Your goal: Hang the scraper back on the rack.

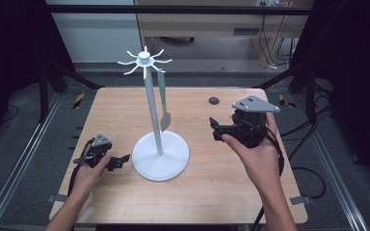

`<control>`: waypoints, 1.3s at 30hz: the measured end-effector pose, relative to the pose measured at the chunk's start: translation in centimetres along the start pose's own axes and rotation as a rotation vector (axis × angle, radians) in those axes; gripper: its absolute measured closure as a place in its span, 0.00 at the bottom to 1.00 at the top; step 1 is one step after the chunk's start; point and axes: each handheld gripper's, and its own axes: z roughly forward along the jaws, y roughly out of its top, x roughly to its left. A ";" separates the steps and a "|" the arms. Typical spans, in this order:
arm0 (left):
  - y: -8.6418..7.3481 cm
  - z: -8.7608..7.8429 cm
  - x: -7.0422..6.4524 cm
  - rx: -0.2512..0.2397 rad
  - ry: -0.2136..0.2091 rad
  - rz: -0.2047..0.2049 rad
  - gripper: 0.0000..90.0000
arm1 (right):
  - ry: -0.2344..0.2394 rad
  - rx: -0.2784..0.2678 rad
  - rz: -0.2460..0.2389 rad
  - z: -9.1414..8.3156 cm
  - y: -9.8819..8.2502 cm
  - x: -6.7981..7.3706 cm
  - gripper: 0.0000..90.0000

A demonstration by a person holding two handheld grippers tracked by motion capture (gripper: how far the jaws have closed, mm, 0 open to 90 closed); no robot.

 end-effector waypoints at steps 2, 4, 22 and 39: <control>0.0 0.0 0.0 0.000 0.001 0.000 0.05 | -0.004 0.001 -0.001 0.0 -0.4 -0.1 0.07; 0.0 0.0 0.0 -0.002 0.002 -0.001 0.05 | -0.006 0.004 0.005 0.0 -0.9 -0.1 0.07; 0.0 0.0 -0.1 0.001 0.002 0.003 0.05 | -0.042 0.082 0.034 0.9 -6.4 -0.9 0.06; 0.0 0.1 -0.1 0.004 0.001 0.006 0.05 | -0.052 0.166 0.070 3.8 -12.4 -0.7 0.08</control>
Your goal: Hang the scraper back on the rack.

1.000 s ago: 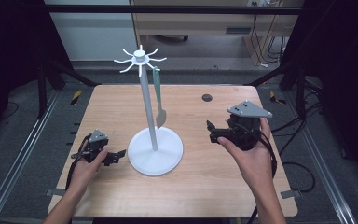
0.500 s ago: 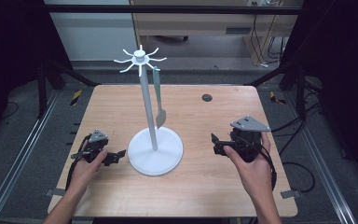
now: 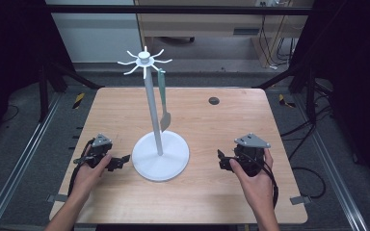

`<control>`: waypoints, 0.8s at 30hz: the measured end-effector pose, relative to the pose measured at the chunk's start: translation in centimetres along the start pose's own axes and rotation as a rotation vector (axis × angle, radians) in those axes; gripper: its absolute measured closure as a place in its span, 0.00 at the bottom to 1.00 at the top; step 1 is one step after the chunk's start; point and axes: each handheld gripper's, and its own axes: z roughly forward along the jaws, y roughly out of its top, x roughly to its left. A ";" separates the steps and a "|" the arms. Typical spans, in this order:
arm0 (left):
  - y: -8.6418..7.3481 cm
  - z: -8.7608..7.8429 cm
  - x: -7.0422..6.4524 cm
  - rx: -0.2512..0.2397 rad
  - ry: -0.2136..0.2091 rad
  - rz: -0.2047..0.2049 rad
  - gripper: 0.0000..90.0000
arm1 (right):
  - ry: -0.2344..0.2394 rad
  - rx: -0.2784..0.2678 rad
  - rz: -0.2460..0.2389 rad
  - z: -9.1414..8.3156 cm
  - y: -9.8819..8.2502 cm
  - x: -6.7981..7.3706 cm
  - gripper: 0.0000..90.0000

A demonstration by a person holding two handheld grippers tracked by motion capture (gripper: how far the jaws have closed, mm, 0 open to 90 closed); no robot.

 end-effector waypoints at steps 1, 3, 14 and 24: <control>0.0 0.0 0.0 0.000 0.001 0.000 0.05 | 0.002 0.005 0.003 0.2 -0.2 0.0 0.09; 0.0 0.0 0.0 0.000 0.000 0.000 0.05 | 0.003 0.010 0.004 0.5 -0.7 0.0 0.09; 0.0 0.0 0.0 0.001 0.001 0.000 0.05 | 0.007 0.046 0.022 2.2 -3.3 -0.5 0.09; 0.0 0.0 0.0 0.003 0.003 0.001 0.05 | 0.006 0.079 0.020 3.5 -4.6 -0.9 0.09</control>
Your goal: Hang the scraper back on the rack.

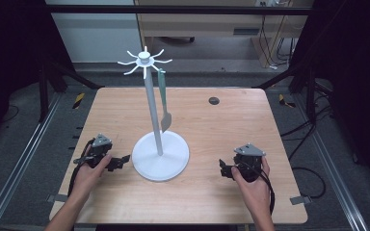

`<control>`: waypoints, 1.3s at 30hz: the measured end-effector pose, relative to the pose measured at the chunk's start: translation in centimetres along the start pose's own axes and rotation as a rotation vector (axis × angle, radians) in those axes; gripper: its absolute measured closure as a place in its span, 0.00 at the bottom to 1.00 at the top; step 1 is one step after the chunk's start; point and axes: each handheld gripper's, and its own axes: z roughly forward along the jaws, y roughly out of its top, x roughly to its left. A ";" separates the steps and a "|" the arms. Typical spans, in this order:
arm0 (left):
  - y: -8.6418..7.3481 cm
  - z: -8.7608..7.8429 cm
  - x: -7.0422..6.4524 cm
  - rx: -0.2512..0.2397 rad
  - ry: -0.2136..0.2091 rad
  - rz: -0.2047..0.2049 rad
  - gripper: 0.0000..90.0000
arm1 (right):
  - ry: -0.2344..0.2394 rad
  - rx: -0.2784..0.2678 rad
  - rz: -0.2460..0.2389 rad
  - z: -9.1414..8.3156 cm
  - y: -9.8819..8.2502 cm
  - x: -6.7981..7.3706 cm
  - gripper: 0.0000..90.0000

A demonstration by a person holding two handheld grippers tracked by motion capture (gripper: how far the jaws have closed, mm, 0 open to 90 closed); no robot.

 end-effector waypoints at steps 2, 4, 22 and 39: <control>0.0 0.0 0.0 0.000 0.000 0.000 0.05 | 0.002 0.009 0.003 0.3 -0.2 0.0 0.09; 0.0 0.0 0.0 0.000 0.000 0.000 0.05 | -0.001 0.013 0.001 0.6 -0.5 -0.1 0.09; 0.0 0.0 0.0 0.001 0.001 0.001 0.05 | -0.018 0.027 0.032 2.5 -1.6 -1.6 0.09; 0.1 0.2 -0.2 0.002 -0.005 0.011 0.05 | -0.017 0.048 0.058 3.4 -2.7 -2.2 0.09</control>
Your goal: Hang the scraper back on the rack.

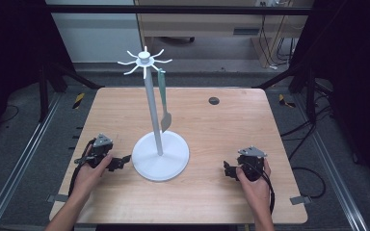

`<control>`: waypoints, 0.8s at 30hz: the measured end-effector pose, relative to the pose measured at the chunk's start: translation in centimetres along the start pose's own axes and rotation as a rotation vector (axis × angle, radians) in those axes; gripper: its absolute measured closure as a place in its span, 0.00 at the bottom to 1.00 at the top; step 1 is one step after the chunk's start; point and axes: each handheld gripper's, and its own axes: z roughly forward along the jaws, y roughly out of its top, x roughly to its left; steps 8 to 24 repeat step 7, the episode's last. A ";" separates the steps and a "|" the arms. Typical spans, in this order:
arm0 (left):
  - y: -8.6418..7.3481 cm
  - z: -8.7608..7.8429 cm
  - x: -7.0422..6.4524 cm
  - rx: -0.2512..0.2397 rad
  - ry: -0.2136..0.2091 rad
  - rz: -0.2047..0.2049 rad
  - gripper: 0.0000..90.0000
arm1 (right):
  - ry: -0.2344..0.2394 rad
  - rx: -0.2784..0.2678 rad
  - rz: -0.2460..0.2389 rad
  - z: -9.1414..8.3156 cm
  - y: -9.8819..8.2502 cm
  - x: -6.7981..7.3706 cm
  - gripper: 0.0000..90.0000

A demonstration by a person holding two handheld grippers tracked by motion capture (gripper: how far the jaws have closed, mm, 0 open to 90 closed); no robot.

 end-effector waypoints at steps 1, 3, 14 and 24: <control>0.0 0.0 0.0 0.000 0.000 0.002 0.05 | 0.002 0.006 -0.005 0.1 0.0 0.1 0.09; 0.0 0.0 0.0 -0.002 -0.001 0.001 0.05 | 0.006 0.015 -0.007 0.2 0.0 0.3 0.09; 0.0 0.0 0.0 0.000 0.000 0.004 0.05 | 0.008 0.006 -0.002 0.1 0.1 0.4 0.09; 0.0 0.0 0.0 0.000 0.000 0.004 0.05 | 0.008 0.006 -0.002 0.1 0.1 0.4 0.09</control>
